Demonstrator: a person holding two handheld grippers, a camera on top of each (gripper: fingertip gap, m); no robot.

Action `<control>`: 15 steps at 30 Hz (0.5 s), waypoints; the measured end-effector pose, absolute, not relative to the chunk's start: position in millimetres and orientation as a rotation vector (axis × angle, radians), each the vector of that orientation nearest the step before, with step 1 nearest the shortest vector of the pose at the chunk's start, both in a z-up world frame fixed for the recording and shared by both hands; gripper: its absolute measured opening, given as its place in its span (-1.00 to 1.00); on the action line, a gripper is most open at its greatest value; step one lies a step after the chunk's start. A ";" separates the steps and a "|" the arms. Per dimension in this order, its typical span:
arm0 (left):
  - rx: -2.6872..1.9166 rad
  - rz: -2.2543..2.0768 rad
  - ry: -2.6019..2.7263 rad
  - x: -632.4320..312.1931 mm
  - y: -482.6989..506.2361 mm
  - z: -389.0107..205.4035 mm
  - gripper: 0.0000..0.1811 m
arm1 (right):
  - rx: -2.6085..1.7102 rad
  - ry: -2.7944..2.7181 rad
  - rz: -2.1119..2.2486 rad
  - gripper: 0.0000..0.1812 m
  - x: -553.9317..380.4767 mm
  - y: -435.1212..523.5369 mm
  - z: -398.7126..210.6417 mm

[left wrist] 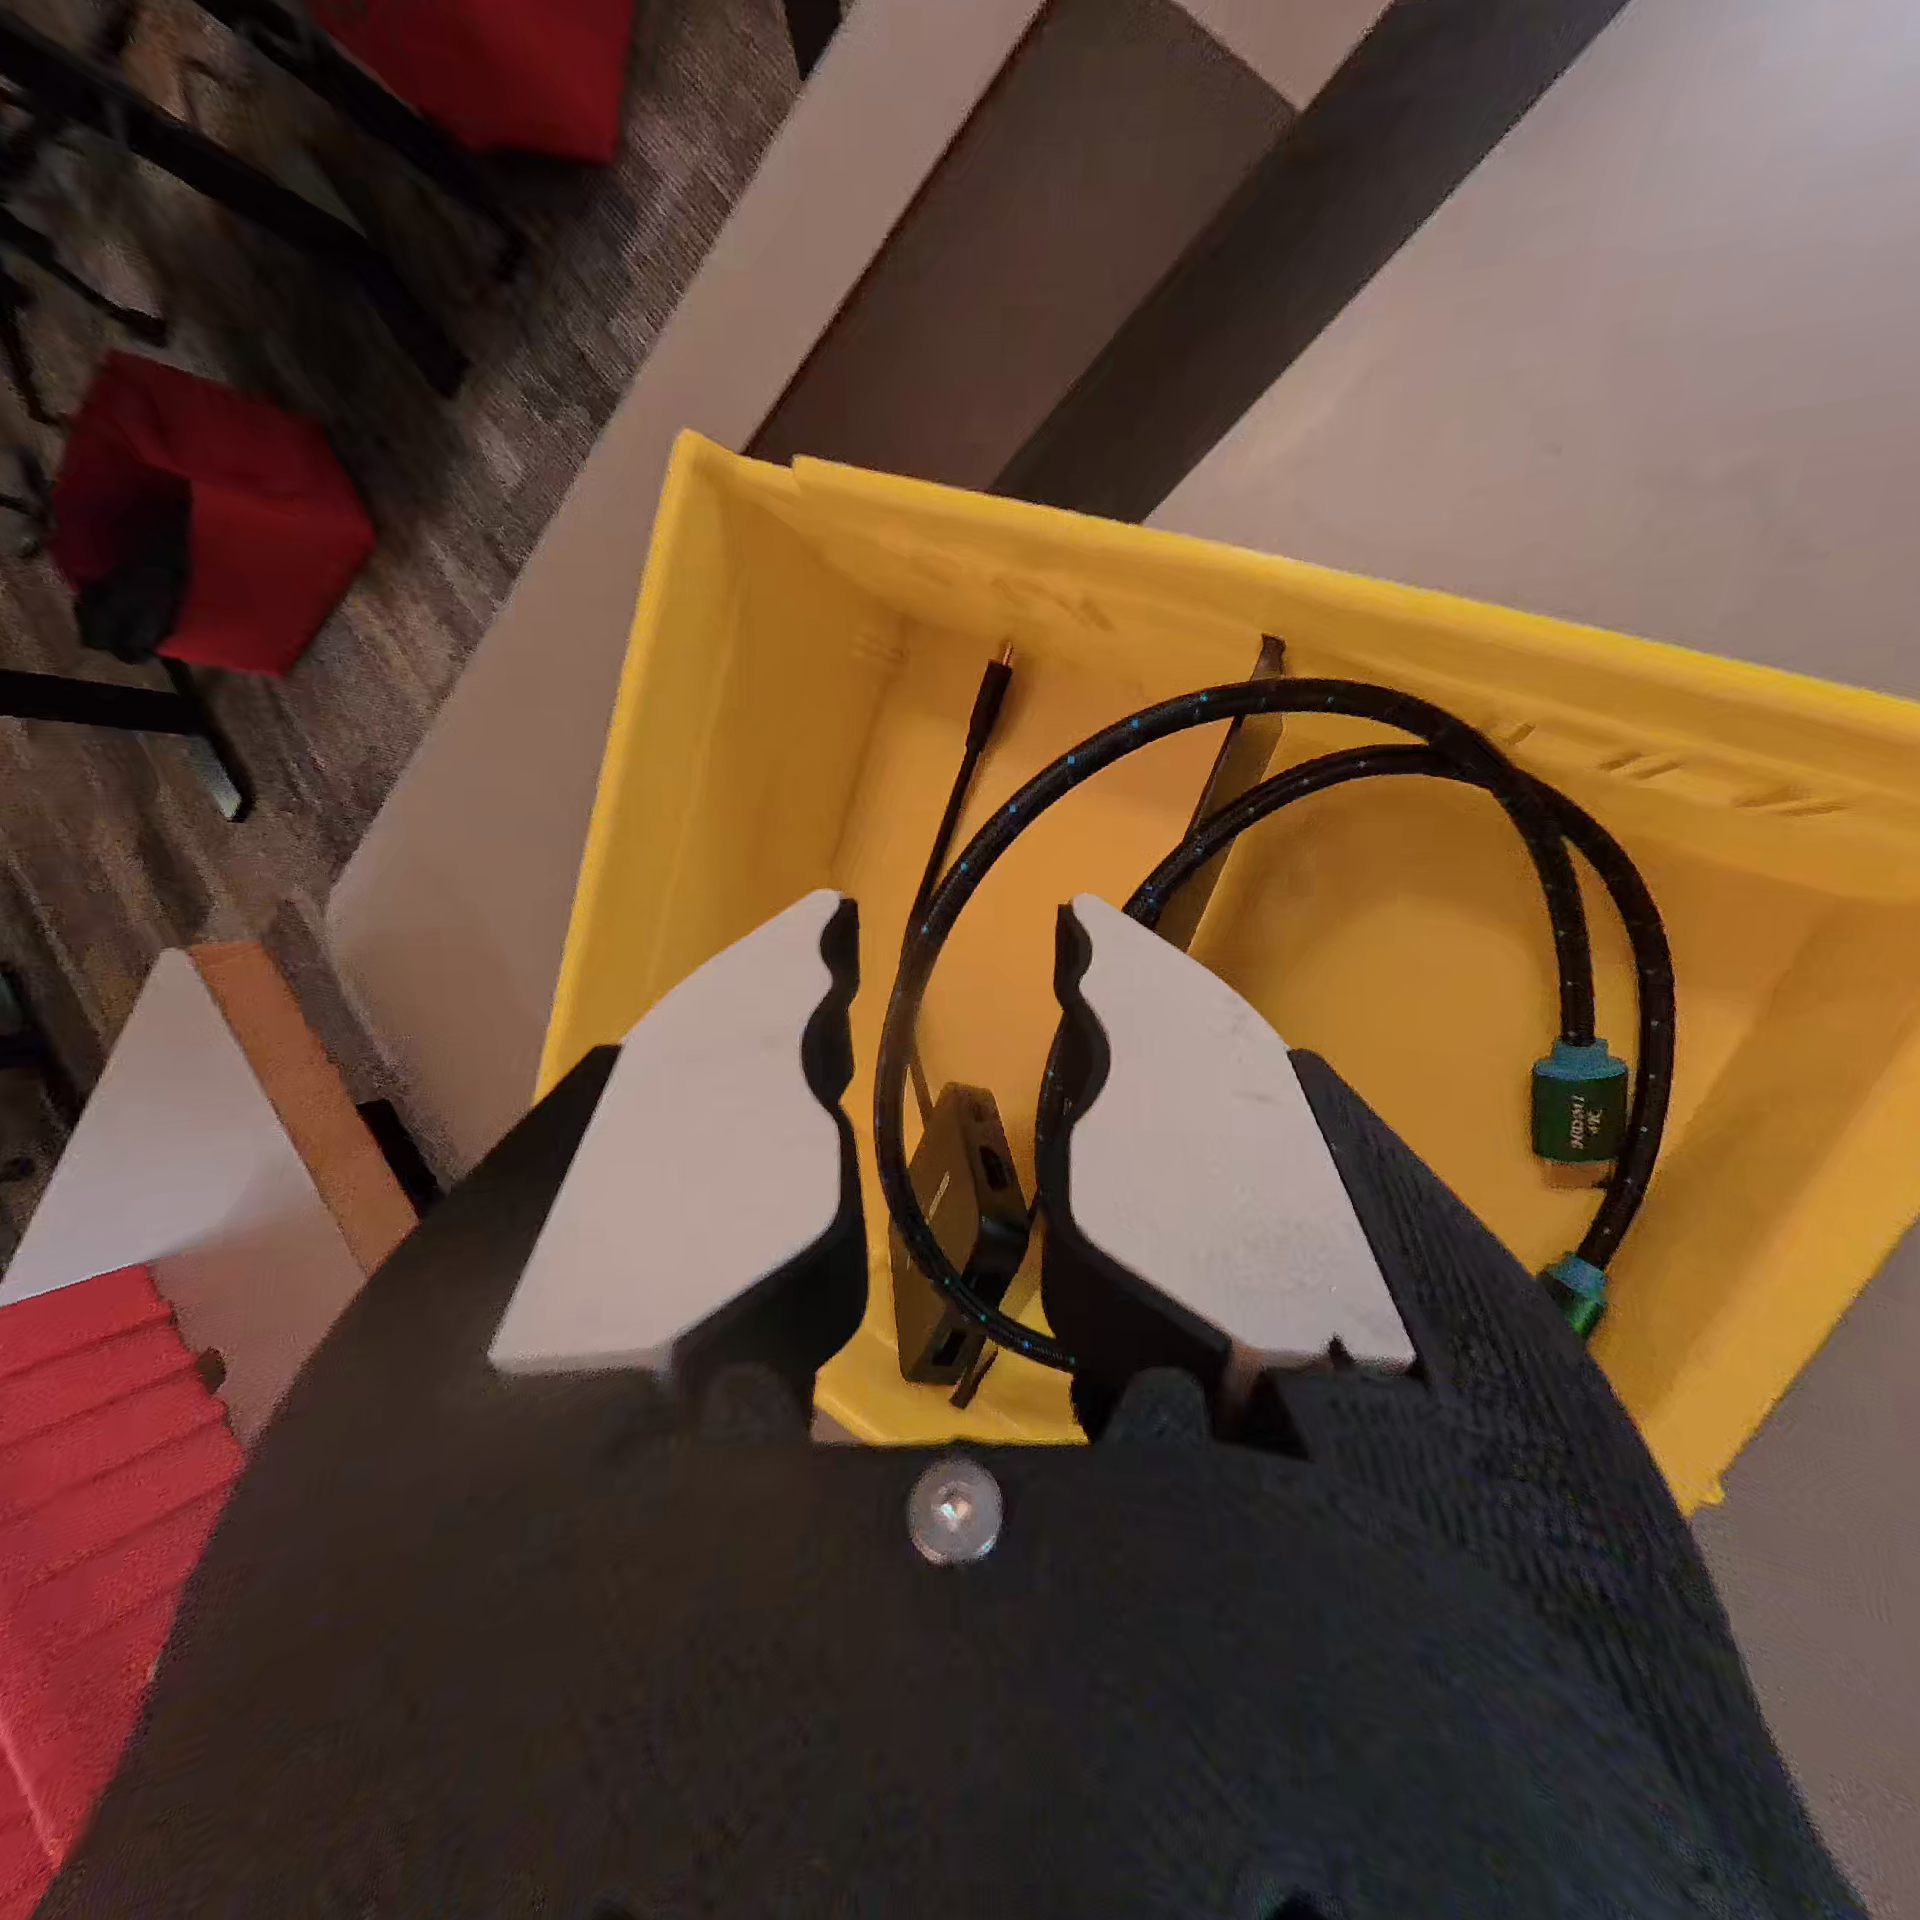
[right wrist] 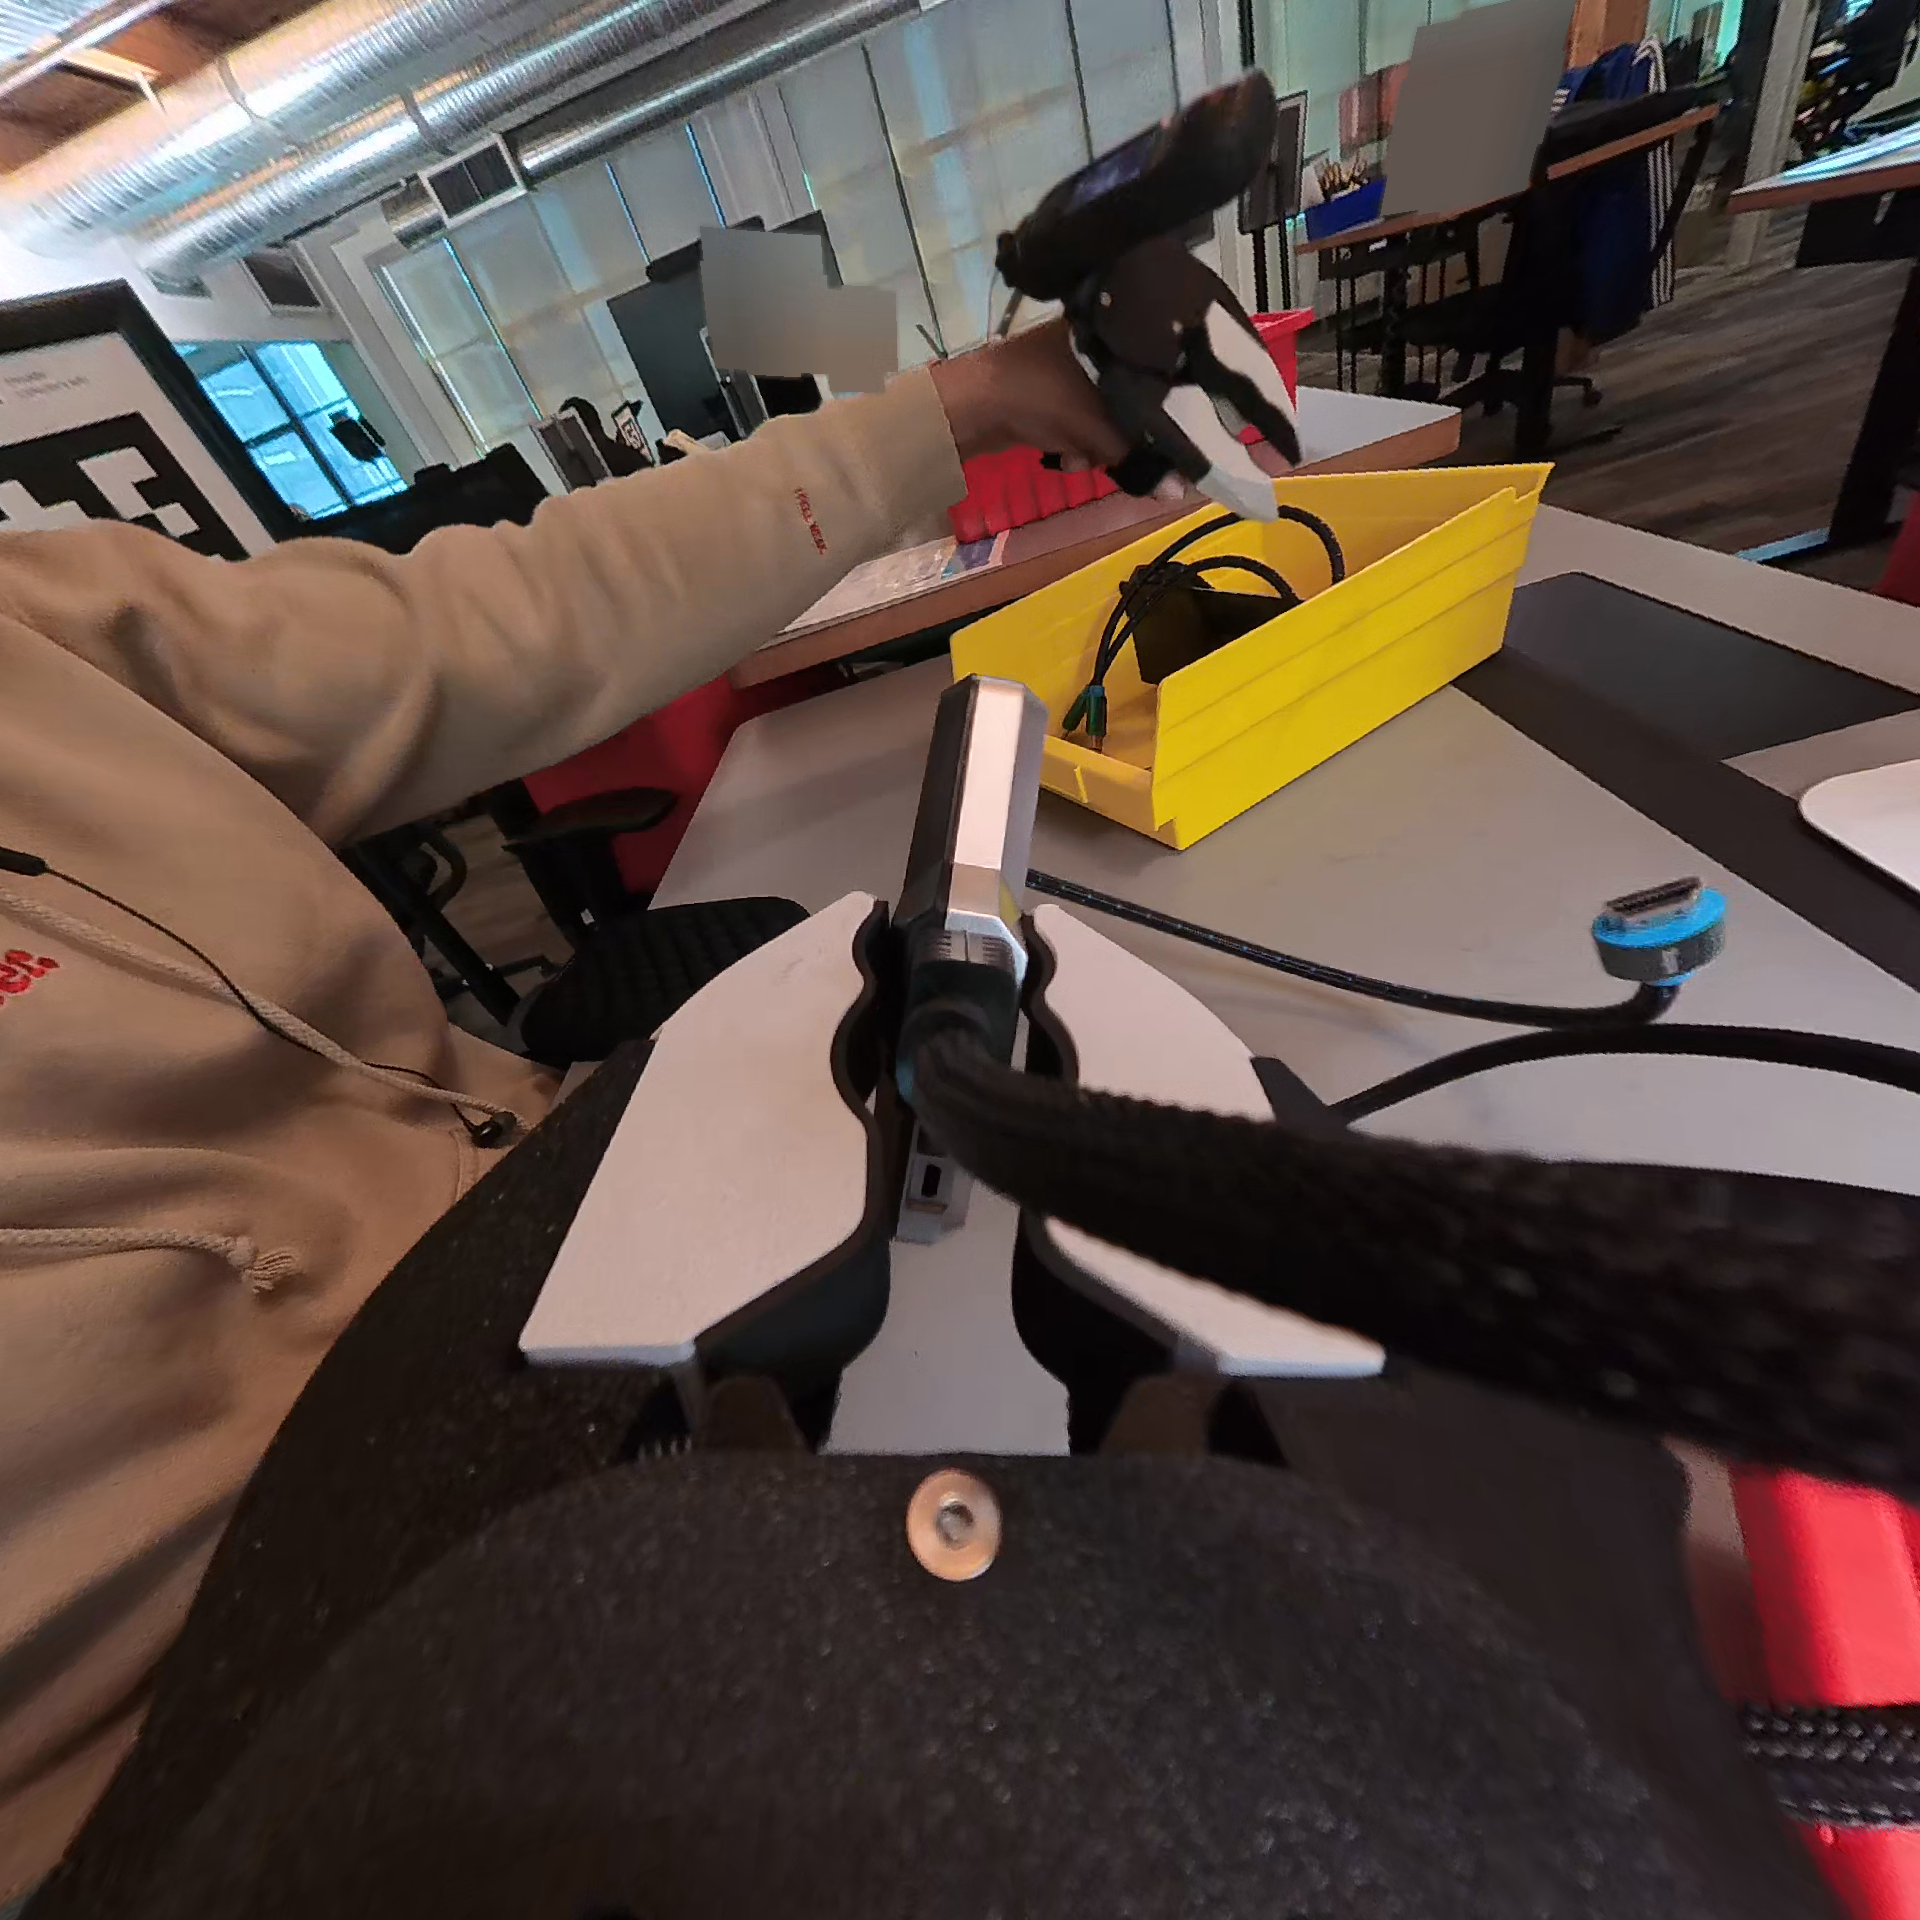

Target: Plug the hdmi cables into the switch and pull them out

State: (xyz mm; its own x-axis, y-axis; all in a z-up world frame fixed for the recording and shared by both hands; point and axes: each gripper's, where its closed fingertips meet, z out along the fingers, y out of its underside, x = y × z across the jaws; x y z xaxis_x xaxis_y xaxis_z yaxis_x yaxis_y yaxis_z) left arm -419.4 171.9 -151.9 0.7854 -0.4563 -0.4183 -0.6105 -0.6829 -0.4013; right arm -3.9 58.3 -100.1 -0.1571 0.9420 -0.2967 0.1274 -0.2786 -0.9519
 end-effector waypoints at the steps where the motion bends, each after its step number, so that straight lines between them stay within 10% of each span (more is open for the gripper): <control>1: -2.464 0.379 0.807 -420.8 173.8 -159.0 -0.59 | -1.419 -1.262 1.510 -0.75 -3.1 59.2 -100.4; 15: -2.370 0.710 0.969 -434.2 154.6 -96.1 -0.91 | -1.413 -1.238 1.536 -0.75 -1.3 63.2 -100.6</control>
